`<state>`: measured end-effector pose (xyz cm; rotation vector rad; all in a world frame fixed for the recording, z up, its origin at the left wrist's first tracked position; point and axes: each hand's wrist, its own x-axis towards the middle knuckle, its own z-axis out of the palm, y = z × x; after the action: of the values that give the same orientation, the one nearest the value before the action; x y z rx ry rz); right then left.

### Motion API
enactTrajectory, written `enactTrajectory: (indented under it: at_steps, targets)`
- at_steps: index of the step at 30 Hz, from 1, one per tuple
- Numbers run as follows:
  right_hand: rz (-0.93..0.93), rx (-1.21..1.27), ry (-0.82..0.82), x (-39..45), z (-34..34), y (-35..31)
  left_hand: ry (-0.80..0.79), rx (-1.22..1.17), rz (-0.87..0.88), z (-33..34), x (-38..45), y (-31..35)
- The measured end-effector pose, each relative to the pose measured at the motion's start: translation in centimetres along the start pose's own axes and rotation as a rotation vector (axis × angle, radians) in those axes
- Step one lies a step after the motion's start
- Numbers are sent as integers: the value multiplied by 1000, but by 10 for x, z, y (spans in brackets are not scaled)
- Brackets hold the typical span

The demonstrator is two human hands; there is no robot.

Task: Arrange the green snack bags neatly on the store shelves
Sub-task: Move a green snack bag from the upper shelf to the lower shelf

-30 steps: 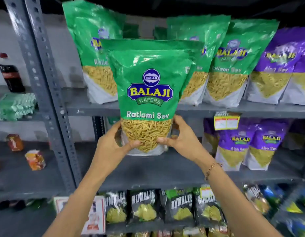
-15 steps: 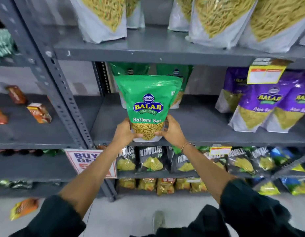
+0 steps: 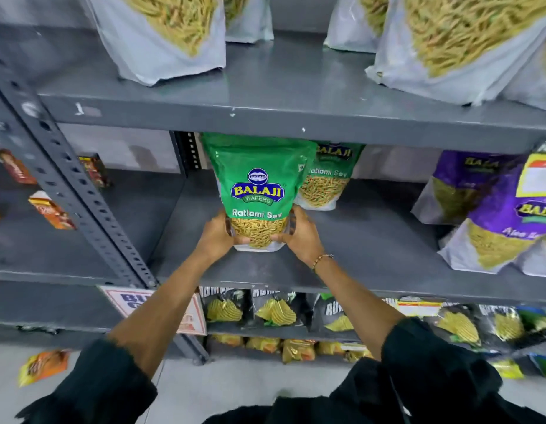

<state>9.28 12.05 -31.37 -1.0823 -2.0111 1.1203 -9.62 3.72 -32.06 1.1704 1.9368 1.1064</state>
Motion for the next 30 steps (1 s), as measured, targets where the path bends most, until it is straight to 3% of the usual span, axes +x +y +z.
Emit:
enactTrajectory:
  at_steps: [6,9,14,18,24,30]
  targets:
    - [-13,-39,-23,0,-1,-2,-57,-15,-9,-2,-2,-3]
    - [-9,-81,-41,-8,-2,-8,65,159,-5,1,-14,5]
    - [-1,-265,167,-44,-6,-14,79,385,-130,5,-55,19]
    - [-5,-332,228,-83,-20,-28,67,566,139,14,-95,48]
    - [-106,-241,364,-130,-79,-82,80,245,492,24,-128,149]
    - [-299,-194,666,-152,-169,-152,83,22,712,27,-150,255]
